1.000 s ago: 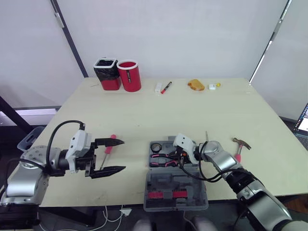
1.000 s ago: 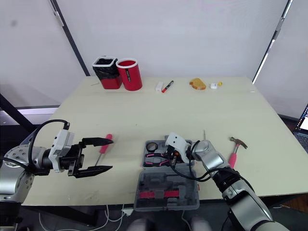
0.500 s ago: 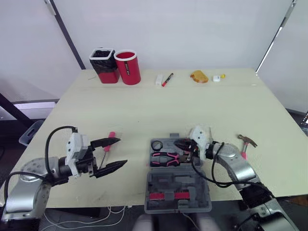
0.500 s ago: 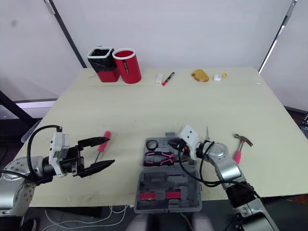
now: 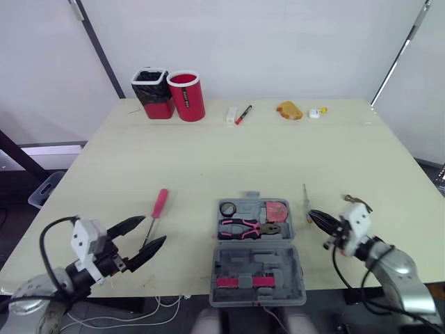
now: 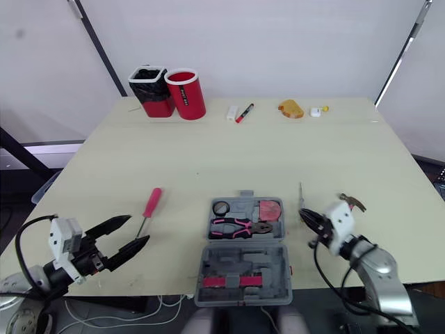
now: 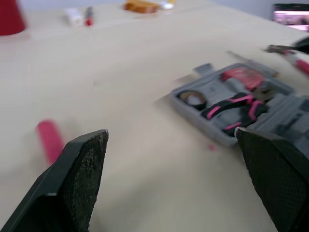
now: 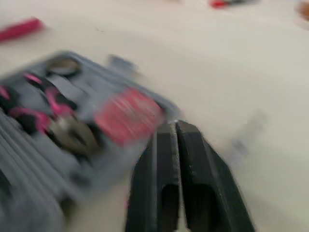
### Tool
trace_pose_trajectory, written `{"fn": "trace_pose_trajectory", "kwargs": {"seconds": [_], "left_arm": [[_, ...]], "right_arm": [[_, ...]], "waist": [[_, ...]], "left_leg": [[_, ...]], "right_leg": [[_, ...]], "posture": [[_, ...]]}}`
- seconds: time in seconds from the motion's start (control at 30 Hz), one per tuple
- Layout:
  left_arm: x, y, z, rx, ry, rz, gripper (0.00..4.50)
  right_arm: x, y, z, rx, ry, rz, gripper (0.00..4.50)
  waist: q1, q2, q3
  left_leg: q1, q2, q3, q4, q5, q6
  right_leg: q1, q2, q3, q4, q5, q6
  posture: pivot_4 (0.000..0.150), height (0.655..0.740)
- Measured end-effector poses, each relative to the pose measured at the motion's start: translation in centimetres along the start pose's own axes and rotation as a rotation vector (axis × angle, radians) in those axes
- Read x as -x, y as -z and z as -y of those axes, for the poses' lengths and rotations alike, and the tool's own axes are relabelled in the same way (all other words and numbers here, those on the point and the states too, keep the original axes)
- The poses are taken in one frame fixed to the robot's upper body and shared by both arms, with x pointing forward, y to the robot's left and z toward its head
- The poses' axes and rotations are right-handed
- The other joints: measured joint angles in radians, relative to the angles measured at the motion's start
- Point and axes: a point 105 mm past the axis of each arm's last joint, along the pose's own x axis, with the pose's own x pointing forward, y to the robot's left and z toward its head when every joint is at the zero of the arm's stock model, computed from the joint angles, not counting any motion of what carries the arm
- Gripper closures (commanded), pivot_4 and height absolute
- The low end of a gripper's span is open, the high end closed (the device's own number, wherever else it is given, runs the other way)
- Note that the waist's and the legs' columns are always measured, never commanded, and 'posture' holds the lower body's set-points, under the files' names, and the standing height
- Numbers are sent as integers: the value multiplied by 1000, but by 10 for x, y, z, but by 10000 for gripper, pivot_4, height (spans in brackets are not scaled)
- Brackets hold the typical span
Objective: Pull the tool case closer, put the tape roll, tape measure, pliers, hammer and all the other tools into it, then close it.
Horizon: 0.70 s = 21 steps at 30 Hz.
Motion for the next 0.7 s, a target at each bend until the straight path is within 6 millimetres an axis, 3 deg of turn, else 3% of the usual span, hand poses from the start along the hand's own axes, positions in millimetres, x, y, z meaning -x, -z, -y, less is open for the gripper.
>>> {"fn": "trace_pose_trajectory", "kwargs": {"seconds": [0.13, 0.2, 0.47, 0.7], "left_arm": [[13, 14, -6, 25, -112, -16, 0], [17, 20, -8, 49, -167, -12, 0], [58, 43, -16, 77, -350, -77, 0], [68, 51, -11, 87, -351, -108, 0]], "right_arm": [[33, 6, 7, -3, 112, -6, 8221], [45, 11, 8, -22, 162, -15, 625], [98, 34, 6, -114, 337, -58, 625], [125, 49, 4, -141, 357, -97, 625]], "waist": [[-2, 0, 0], [-2, -1, 0], [-3, -1, 0], [-2, -1, 1]], "left_leg": [[1, 0, 1, 0, 0, 0], [0, 0, 0, 0, 0, 0], [0, 2, 1, 0, 0, 0], [0, 3, -1, 0, -1, -2]], "right_leg": [[0, 0, 1, 0, -2, 3], [0, 0, 1, 0, -2, 3], [0, -6, 2, -1, -3, 4], [-1, -7, 4, -2, -4, 4]], "posture": [[1500, 7400], [1500, 7400], [1500, 7400], [1500, 7400]]}}
